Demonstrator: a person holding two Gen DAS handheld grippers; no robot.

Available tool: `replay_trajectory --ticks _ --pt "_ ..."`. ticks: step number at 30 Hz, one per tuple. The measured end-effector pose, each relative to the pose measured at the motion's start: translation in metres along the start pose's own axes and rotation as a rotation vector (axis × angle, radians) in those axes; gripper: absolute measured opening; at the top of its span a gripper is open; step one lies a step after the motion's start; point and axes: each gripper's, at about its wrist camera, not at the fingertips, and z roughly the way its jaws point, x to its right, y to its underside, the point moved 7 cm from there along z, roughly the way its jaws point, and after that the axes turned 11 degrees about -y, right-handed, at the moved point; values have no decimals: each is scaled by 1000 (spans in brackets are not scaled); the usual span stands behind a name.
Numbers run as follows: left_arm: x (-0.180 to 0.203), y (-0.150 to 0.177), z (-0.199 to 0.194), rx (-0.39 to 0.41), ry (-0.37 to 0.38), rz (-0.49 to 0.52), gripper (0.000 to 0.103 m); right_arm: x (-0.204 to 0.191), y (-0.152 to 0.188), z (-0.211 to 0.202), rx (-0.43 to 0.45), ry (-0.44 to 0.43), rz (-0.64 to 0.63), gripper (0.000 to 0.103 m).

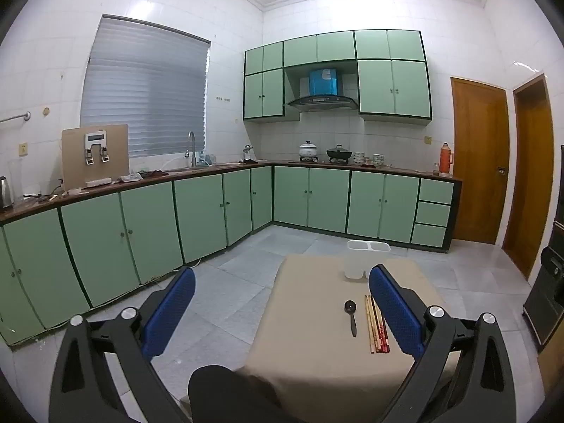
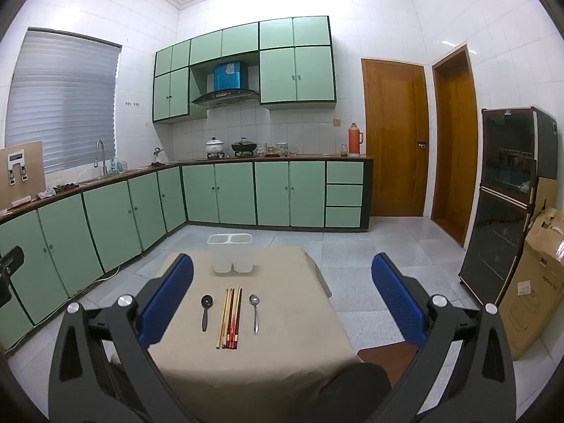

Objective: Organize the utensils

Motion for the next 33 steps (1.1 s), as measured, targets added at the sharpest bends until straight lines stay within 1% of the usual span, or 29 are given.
replay_trajectory --ticks 17,33 --pt "0 1 -3 5 -4 3 97 -1 -5 -3 8 1 -4 98" --pt "9 1 -4 3 -8 3 97 -1 -8 -4 11 0 -2 98"
